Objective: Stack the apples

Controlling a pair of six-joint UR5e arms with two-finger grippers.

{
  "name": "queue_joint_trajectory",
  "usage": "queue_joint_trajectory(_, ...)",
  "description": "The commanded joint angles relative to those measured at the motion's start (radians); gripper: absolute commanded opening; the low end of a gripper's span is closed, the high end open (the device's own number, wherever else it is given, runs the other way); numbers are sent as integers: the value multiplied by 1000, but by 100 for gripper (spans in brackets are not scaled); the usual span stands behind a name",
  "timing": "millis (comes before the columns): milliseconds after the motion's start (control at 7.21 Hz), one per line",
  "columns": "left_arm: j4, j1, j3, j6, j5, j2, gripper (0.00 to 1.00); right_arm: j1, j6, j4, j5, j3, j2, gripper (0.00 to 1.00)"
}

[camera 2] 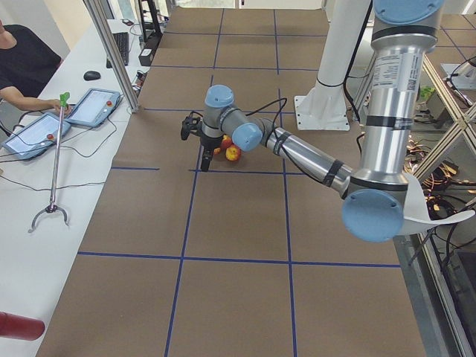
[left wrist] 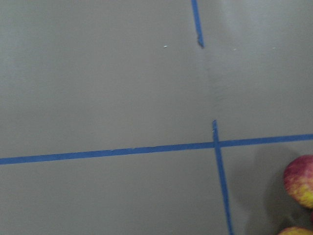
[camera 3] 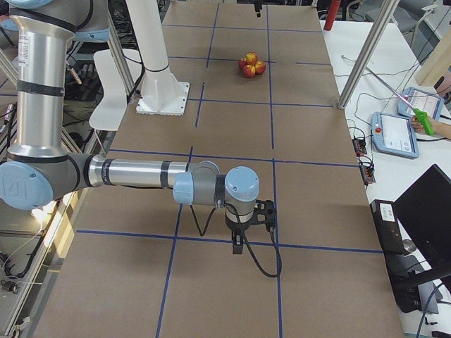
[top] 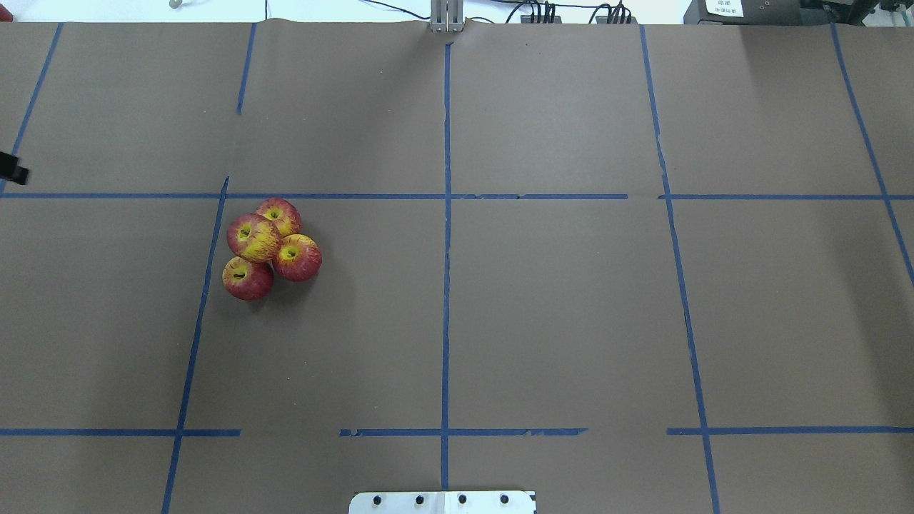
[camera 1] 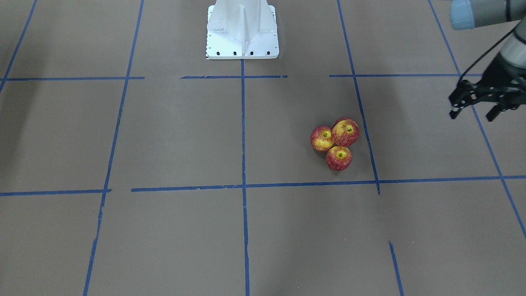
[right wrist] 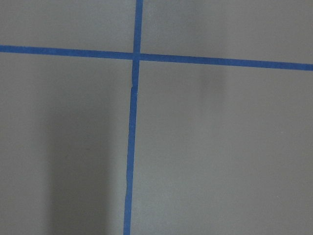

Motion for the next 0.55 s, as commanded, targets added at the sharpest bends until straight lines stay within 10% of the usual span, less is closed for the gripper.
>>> queue_joint_trajectory(0,93,-267,114,449,-29,77,100,0,0,1,1,0,0,100)
queue_joint_trajectory(416,367,-448,253,569,-29,-94,100,0,0,1,0,0,0,100)
